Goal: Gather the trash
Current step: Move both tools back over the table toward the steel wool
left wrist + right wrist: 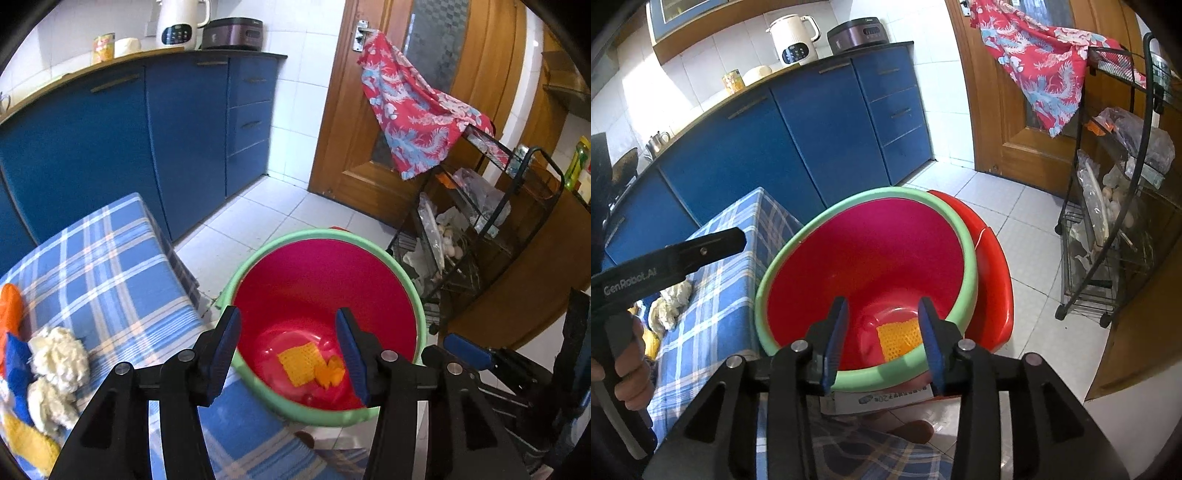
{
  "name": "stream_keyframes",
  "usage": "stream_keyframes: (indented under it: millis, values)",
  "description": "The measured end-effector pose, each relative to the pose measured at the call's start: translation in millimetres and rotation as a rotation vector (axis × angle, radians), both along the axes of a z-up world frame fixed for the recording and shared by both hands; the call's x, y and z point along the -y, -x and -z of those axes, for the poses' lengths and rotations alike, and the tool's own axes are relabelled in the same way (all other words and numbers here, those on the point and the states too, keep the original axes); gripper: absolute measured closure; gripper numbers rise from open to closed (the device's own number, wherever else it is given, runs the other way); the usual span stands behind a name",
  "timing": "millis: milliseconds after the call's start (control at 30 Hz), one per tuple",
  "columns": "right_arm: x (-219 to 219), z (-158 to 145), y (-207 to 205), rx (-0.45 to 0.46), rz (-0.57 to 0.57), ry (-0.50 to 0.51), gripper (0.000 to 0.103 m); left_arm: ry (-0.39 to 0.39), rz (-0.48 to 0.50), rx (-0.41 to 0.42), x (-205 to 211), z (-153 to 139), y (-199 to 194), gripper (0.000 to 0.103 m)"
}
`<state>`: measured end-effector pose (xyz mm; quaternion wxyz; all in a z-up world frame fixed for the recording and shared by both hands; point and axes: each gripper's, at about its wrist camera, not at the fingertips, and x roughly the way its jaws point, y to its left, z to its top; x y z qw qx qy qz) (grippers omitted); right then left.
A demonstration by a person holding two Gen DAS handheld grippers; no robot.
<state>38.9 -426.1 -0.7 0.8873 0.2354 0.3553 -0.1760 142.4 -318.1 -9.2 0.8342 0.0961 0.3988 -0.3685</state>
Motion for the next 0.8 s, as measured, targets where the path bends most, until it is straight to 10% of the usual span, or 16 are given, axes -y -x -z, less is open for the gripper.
stream_keyframes:
  millis: [800]
  values:
    - [-93, -47, -4, 0.074, -0.172, 0.008, 0.051, 0.03, -0.253, 0.034, -155, -41, 40, 0.043]
